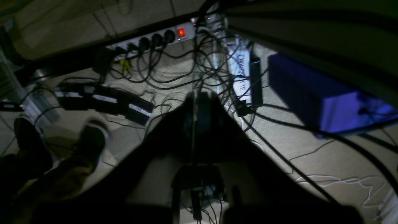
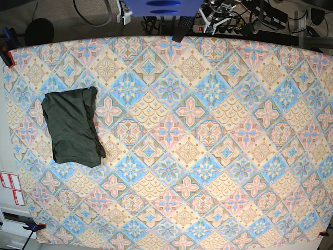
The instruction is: Fold the T-shirt properly
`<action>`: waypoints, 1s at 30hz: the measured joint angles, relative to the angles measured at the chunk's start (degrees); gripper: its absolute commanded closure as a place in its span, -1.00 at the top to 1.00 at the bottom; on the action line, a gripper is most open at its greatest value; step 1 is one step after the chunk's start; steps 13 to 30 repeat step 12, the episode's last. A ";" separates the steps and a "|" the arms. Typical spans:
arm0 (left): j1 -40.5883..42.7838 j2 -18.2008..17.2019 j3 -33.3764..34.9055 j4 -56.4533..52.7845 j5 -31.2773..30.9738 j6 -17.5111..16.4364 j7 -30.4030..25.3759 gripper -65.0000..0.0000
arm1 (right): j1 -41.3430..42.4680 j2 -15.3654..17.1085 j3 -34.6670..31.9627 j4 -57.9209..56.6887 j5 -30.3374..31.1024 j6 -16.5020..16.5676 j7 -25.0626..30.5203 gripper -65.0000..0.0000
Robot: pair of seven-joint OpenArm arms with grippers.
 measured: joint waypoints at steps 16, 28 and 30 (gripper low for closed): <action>-1.03 0.07 -0.20 0.09 -0.28 0.02 0.07 -1.00 | 1.09 0.33 6.47 -0.09 -0.13 -9.99 -0.17 -1.00; -1.03 0.07 -0.20 0.09 -0.28 0.02 0.07 -1.00 | 1.09 0.33 6.47 -0.09 -0.13 -9.99 -0.17 -1.00; -1.03 0.07 -0.20 0.09 -0.28 0.02 0.07 -1.00 | 1.09 0.33 6.47 -0.09 -0.13 -9.99 -0.17 -1.00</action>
